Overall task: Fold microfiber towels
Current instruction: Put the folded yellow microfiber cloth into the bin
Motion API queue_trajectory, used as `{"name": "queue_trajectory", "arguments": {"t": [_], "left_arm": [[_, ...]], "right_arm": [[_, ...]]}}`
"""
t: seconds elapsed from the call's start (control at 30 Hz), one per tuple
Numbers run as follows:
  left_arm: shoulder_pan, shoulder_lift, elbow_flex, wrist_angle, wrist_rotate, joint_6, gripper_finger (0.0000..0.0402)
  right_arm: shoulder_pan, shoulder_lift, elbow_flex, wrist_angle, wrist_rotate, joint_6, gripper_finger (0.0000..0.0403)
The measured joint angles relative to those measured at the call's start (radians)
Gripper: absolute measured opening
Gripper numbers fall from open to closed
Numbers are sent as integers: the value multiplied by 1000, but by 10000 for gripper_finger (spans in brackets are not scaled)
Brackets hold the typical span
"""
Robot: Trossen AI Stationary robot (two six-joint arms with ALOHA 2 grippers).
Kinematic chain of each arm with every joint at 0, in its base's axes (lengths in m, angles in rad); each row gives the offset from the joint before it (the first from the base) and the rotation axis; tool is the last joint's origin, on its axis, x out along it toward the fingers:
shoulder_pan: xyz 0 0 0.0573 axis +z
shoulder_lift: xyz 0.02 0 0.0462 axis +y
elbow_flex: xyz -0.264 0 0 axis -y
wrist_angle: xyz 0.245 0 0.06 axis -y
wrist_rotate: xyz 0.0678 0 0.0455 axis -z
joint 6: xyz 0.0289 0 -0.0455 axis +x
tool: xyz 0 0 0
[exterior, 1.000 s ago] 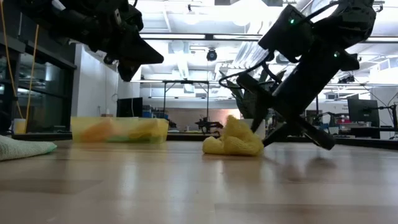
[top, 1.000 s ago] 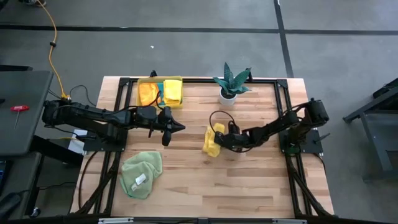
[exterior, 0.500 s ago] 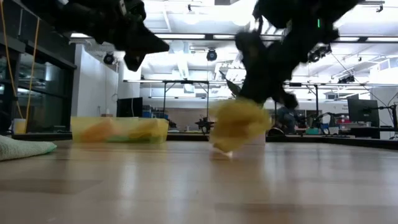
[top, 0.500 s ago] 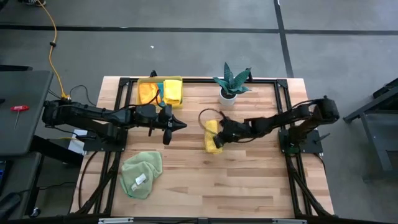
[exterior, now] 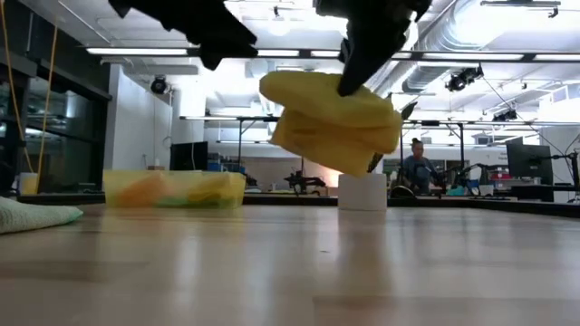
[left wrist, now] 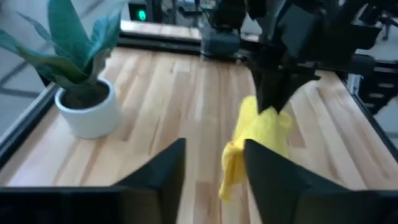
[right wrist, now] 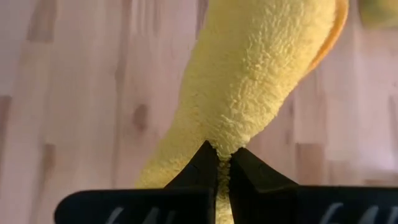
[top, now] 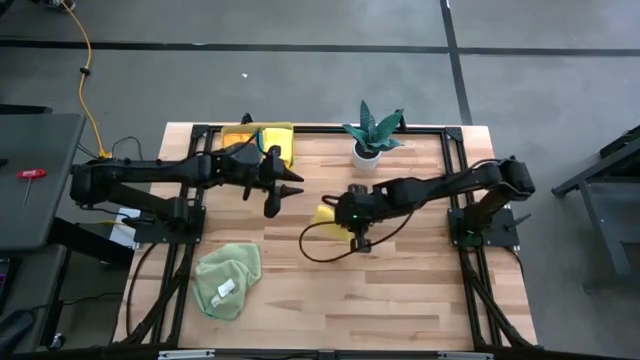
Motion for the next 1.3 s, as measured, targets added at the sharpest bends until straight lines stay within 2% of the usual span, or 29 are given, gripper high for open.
{"name": "queue_trajectory", "arguments": {"t": [0.1,0.23,0.33,0.47,0.7,0.9,1.07,1.17,1.3], "left_arm": [[0,44,65,-58,39,2,200],[-12,127,146,-117,156,6,252],[-29,208,197,-160,188,22,273],[-53,303,243,-186,190,103,281],[-91,404,267,-194,159,185,281],[-119,451,267,-190,10,256,282],[-123,459,267,-205,-10,277,275],[-122,459,267,-207,-11,279,248],[-120,459,267,-221,-21,314,165]], "right_arm": [[0,26,38,-34,29,-66,0],[-3,55,62,-47,35,-111,0],[-3,65,71,-46,35,-132,0],[-3,71,71,-42,35,-145,0],[-2,71,71,-41,34,-145,0],[-2,71,71,-35,34,-139,0],[-2,71,71,-26,34,-138,0],[-2,71,71,-26,34,-140,0],[-2,71,71,-25,34,-140,0]]}}
